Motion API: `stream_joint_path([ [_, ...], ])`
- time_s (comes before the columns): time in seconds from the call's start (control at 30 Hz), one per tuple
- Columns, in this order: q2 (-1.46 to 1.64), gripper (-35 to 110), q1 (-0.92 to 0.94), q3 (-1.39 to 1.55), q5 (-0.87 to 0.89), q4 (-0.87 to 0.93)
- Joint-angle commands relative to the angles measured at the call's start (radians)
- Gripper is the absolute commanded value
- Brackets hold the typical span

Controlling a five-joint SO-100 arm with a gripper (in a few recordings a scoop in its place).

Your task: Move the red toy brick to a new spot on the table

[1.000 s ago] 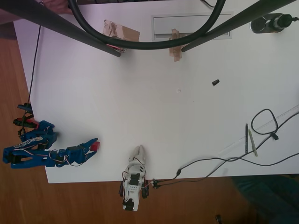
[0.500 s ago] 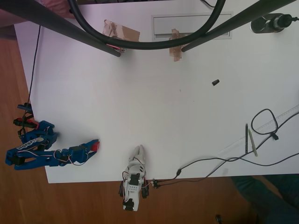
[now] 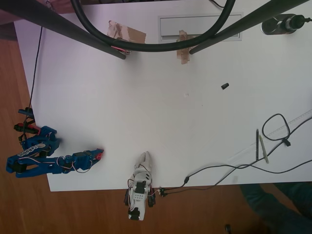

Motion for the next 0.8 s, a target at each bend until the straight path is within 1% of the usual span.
stream_joint_path([
  [0.0, -0.021, 6, -0.046, -0.184, 0.052, 0.054],
  [0.33, -0.245, 6, -0.152, -0.614, 0.156, 0.187],
  [0.47, -0.333, 6, -0.198, -0.764, 0.235, 0.267],
  [0.6, -0.403, 6, -0.252, -0.871, 0.311, 0.318],
  [0.77, -0.469, 5, -0.302, -0.942, 0.377, 0.336],
])
